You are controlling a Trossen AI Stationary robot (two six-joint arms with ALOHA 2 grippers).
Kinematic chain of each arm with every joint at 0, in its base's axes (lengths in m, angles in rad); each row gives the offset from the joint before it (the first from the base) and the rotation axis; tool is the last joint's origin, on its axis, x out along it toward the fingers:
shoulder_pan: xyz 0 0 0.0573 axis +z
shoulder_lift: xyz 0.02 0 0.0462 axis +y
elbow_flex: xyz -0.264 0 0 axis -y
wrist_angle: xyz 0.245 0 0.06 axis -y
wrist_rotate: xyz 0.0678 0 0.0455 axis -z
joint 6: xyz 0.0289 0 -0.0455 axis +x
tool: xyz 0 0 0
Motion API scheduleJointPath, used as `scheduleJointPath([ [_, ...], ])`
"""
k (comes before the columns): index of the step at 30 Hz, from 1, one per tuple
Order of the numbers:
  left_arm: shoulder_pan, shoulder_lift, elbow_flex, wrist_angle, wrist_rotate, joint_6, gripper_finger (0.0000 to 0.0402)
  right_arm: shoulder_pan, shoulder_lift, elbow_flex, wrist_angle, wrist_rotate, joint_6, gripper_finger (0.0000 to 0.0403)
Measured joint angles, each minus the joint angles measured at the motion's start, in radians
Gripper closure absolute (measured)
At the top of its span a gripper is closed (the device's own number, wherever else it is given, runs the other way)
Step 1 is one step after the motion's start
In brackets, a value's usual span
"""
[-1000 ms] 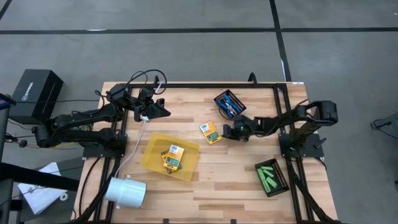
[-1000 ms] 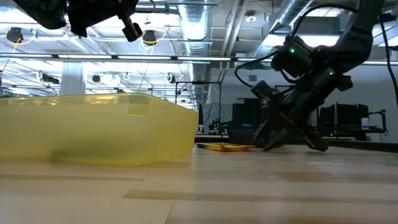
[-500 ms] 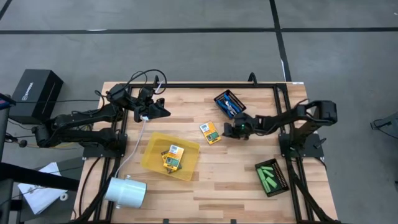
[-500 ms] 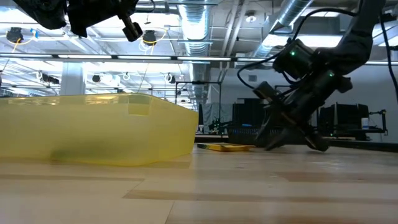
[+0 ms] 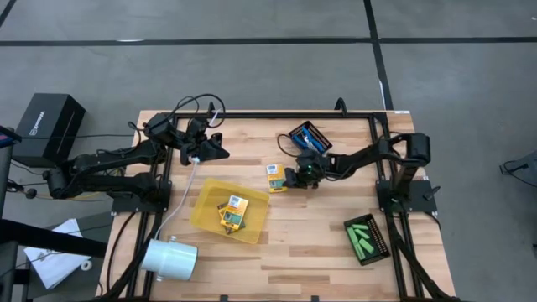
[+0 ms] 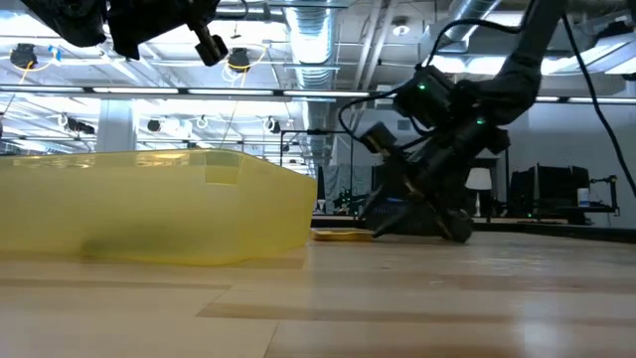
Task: Pick & Place School Supplies
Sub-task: Put the pack of crayon into the yellow bin
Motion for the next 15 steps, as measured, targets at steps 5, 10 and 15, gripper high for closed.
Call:
scheduleJointPath([
  [5,0.000,0.000,0.000,0.000,0.026,-0.002,0.0372,-0.001,0.050,0.052,-0.001,-0.002,-0.004,0.0287],
  [10,0.000,0.000,0.000,0.000,0.032,-0.002,0.0372,-0.007,0.060,0.074,-0.003,-0.024,-0.011,0.0298],
  [15,0.024,0.001,0.000,-0.004,0.031,-0.018,0.0372,0.006,0.013,0.065,-0.099,-0.012,-0.019,0.0297],
])
